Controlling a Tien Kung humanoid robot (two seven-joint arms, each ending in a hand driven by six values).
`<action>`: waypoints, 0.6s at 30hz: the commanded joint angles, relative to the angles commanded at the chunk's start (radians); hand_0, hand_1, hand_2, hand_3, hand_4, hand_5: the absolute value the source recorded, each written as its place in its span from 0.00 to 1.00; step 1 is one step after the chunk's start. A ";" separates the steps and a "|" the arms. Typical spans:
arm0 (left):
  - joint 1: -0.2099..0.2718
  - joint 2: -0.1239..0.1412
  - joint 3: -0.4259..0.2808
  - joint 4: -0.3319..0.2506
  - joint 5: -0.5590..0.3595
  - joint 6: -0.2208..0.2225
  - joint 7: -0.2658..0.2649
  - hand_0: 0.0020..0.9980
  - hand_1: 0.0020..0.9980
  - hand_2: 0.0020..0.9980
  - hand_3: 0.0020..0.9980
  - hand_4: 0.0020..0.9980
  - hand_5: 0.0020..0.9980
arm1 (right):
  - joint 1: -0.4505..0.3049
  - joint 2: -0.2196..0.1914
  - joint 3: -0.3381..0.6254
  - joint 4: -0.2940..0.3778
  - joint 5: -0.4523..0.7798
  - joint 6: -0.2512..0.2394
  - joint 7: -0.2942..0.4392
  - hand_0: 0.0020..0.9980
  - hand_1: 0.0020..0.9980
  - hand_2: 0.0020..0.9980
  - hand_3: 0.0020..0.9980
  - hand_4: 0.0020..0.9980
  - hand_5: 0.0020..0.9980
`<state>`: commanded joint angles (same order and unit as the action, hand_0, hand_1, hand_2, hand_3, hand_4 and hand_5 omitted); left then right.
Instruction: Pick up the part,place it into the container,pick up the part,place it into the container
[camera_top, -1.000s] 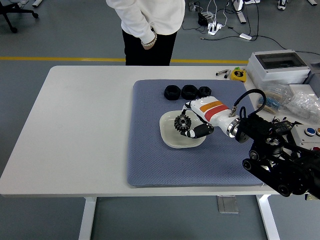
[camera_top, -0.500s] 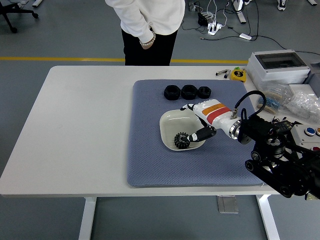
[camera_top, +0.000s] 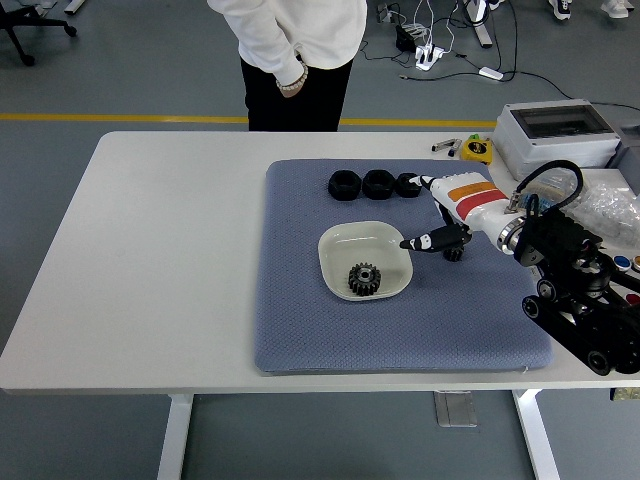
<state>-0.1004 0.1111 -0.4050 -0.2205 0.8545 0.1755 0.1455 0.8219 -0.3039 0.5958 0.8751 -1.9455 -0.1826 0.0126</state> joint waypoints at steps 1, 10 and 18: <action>0.000 0.000 -0.001 0.000 0.001 0.000 0.000 0.70 0.71 0.75 0.65 0.67 0.65 | -0.002 -0.003 0.003 -0.009 0.002 0.001 0.000 0.00 0.03 0.15 0.83 1.00 0.57; 0.006 -0.007 -0.017 0.000 0.025 -0.002 0.005 0.70 0.71 0.74 0.65 0.67 0.65 | -0.022 0.008 -0.063 -0.136 0.101 -0.088 -0.022 0.00 0.03 0.14 0.70 1.00 0.46; 0.006 -0.010 -0.018 -0.001 0.031 -0.004 0.004 0.70 0.71 0.74 0.65 0.67 0.65 | -0.033 0.050 -0.127 -0.188 0.172 -0.176 -0.028 0.00 0.02 0.14 0.65 1.00 0.44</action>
<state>-0.0940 0.1014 -0.4235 -0.2215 0.8859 0.1715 0.1500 0.7887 -0.2538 0.4684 0.6876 -1.7735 -0.3585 -0.0152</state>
